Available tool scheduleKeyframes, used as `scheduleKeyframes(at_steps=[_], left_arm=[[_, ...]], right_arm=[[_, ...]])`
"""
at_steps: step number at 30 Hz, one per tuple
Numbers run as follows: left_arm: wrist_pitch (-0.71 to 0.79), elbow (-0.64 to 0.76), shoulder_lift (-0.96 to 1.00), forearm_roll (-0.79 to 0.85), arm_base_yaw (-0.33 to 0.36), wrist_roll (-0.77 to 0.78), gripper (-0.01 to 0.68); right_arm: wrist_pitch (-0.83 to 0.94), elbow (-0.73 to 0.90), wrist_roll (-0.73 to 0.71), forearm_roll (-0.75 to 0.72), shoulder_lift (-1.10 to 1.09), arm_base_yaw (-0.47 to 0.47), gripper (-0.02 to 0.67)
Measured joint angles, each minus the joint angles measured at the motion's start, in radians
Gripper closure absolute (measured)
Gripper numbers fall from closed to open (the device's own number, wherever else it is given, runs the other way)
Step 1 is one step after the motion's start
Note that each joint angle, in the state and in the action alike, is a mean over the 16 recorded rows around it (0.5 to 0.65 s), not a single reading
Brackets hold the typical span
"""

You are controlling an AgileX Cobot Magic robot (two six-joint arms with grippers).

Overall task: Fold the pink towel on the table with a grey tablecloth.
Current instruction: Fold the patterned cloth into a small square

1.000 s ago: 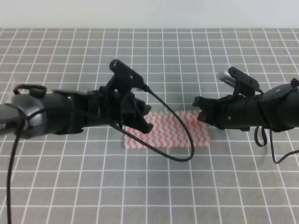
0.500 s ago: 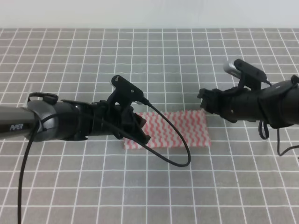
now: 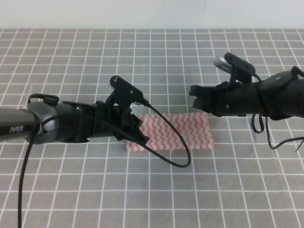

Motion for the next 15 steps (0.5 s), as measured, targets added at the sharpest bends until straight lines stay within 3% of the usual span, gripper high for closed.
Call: scheduleKeyframes(at_steps=[4, 15], left_arm=[[-0.001, 0.0, 0.001, 0.002, 0.0, 0.0, 0.617], [-0.008, 0.002, -0.031, 0.003, 0.0, -0.032, 0.623]], right_arm=[[-0.015, -0.005, -0.002, -0.014, 0.025, -0.001, 0.658], [0.0, -0.005, 0.002, -0.056, 0.035, -0.019, 0.664]])
